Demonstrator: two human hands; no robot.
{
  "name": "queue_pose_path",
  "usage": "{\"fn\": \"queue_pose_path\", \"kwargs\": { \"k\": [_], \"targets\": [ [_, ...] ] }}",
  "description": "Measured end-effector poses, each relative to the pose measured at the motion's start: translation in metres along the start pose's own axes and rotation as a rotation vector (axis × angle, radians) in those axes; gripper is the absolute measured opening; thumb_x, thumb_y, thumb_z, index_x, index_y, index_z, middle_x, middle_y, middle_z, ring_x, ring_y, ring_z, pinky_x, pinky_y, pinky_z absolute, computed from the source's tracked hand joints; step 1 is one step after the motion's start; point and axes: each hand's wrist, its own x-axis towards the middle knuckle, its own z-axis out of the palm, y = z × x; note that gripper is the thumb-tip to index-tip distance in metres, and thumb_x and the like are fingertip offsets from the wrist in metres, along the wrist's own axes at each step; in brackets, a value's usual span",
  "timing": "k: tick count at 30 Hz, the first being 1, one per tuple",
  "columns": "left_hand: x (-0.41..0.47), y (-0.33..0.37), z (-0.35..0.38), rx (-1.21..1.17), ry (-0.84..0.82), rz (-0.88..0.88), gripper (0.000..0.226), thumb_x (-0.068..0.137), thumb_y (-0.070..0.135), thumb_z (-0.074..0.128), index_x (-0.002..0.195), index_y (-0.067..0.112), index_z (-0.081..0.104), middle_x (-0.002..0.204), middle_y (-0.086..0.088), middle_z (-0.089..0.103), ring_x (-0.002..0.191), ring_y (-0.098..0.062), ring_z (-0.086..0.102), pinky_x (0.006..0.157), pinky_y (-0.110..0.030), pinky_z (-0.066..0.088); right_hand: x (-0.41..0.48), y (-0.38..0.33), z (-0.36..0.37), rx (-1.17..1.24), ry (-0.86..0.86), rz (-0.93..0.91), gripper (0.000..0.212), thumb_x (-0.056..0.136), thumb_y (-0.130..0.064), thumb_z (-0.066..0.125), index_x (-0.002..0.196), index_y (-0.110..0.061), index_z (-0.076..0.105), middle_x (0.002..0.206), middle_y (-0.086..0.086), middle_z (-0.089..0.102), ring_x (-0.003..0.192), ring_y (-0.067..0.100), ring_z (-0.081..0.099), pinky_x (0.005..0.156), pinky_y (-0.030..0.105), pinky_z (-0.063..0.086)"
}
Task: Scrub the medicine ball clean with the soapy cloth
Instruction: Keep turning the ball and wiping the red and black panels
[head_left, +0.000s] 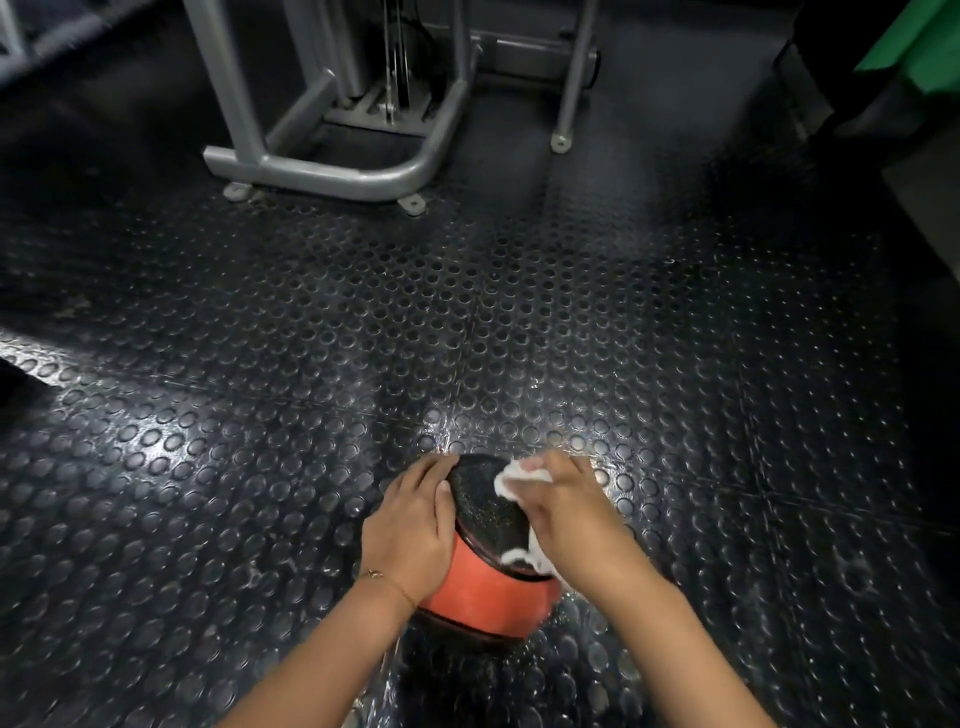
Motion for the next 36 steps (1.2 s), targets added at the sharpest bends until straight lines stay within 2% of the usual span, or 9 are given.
{"fn": "queue_pose_path", "kwargs": {
  "k": [6, 10, 14, 18, 25, 28, 31, 34, 36],
  "targets": [
    [-0.014, -0.001, 0.001, -0.001, 0.024, 0.157, 0.071, 0.086, 0.048, 0.002, 0.139, 0.026, 0.045, 0.142, 0.011, 0.041, 0.133, -0.011, 0.034, 0.103, -0.020, 0.026, 0.016, -0.004, 0.005, -0.077, 0.046, -0.152, 0.025, 0.091, -0.013, 0.052, 0.112, -0.017, 0.066, 0.126, 0.001, 0.047, 0.115, 0.022, 0.034, 0.100, 0.034, 0.033],
    [-0.011, -0.007, -0.003, -0.007, -0.010, 0.142, 0.077, 0.082, 0.051, -0.004, 0.143, 0.027, 0.037, 0.146, 0.012, 0.036, 0.136, -0.007, 0.029, 0.106, -0.017, 0.023, 0.019, -0.012, 0.005, -0.166, -0.017, -0.245, 0.030, 0.092, -0.016, 0.053, 0.120, -0.024, 0.060, 0.127, -0.005, 0.042, 0.114, 0.019, 0.030, 0.097, 0.028, 0.029],
    [-0.016, -0.002, -0.004, -0.009, 0.001, 0.221, 0.062, 0.091, 0.039, 0.013, 0.138, 0.018, 0.046, 0.141, 0.005, 0.047, 0.131, -0.014, 0.041, 0.110, -0.022, 0.028, -0.005, 0.000, -0.004, -0.222, -0.010, -0.436, 0.036, 0.059, -0.011, 0.084, 0.091, -0.025, 0.073, 0.100, 0.001, 0.062, 0.090, 0.025, 0.058, 0.074, 0.031, 0.049],
    [-0.017, 0.009, 0.001, 0.057, 0.001, 0.343, 0.047, 0.090, 0.023, 0.031, 0.125, 0.009, 0.059, 0.126, -0.003, 0.061, 0.117, -0.024, 0.057, 0.098, -0.041, 0.048, 0.012, 0.010, 0.002, -0.144, 0.089, -0.367, 0.022, 0.068, -0.010, 0.073, 0.085, -0.023, 0.074, 0.091, 0.003, 0.061, 0.083, 0.027, 0.056, 0.066, 0.038, 0.054],
    [-0.014, 0.015, 0.001, 0.077, 0.008, 0.367, 0.046, 0.086, 0.024, 0.035, 0.120, 0.010, 0.063, 0.121, -0.002, 0.065, 0.113, -0.020, 0.061, 0.094, -0.038, 0.050, -0.020, 0.014, -0.009, -0.133, 0.009, -0.468, 0.015, 0.074, -0.028, 0.065, 0.086, -0.025, 0.073, 0.092, -0.005, 0.060, 0.087, 0.012, 0.051, 0.071, 0.019, 0.044],
    [-0.011, 0.021, 0.005, 0.091, -0.019, 0.384, 0.047, 0.086, 0.024, 0.035, 0.120, 0.008, 0.063, 0.120, -0.005, 0.065, 0.111, -0.021, 0.062, 0.094, -0.040, 0.051, -0.007, 0.025, -0.008, -0.025, 0.036, -0.379, 0.011, 0.070, -0.023, 0.076, 0.081, -0.024, 0.073, 0.086, -0.005, 0.058, 0.085, 0.012, 0.051, 0.072, 0.017, 0.038],
    [-0.005, 0.031, 0.006, 0.102, -0.039, 0.337, 0.056, 0.088, 0.031, 0.022, 0.126, 0.010, 0.058, 0.128, -0.004, 0.060, 0.118, -0.020, 0.057, 0.103, -0.033, 0.043, 0.005, 0.030, -0.003, 0.052, 0.108, -0.153, 0.011, 0.072, -0.015, 0.075, 0.081, -0.022, 0.074, 0.084, -0.007, 0.052, 0.087, 0.013, 0.047, 0.074, 0.019, 0.033],
    [0.005, 0.037, 0.004, 0.122, -0.109, 0.293, 0.073, 0.084, 0.039, 0.000, 0.144, 0.019, 0.036, 0.149, 0.004, 0.036, 0.138, -0.012, 0.031, 0.114, -0.024, 0.020, -0.011, 0.033, -0.003, 0.012, 0.167, -0.237, 0.007, 0.074, -0.020, 0.072, 0.081, -0.021, 0.073, 0.086, -0.006, 0.055, 0.085, 0.017, 0.051, 0.070, 0.019, 0.038],
    [0.011, 0.039, 0.001, 0.134, -0.125, 0.266, 0.065, 0.088, 0.035, 0.008, 0.147, 0.022, 0.030, 0.152, 0.007, 0.030, 0.140, -0.010, 0.025, 0.112, -0.021, 0.017, -0.027, 0.037, -0.006, 0.019, 0.150, -0.309, 0.012, 0.077, -0.031, 0.063, 0.081, -0.024, 0.072, 0.088, -0.009, 0.052, 0.085, 0.015, 0.051, 0.069, 0.018, 0.041]
  ]
}}
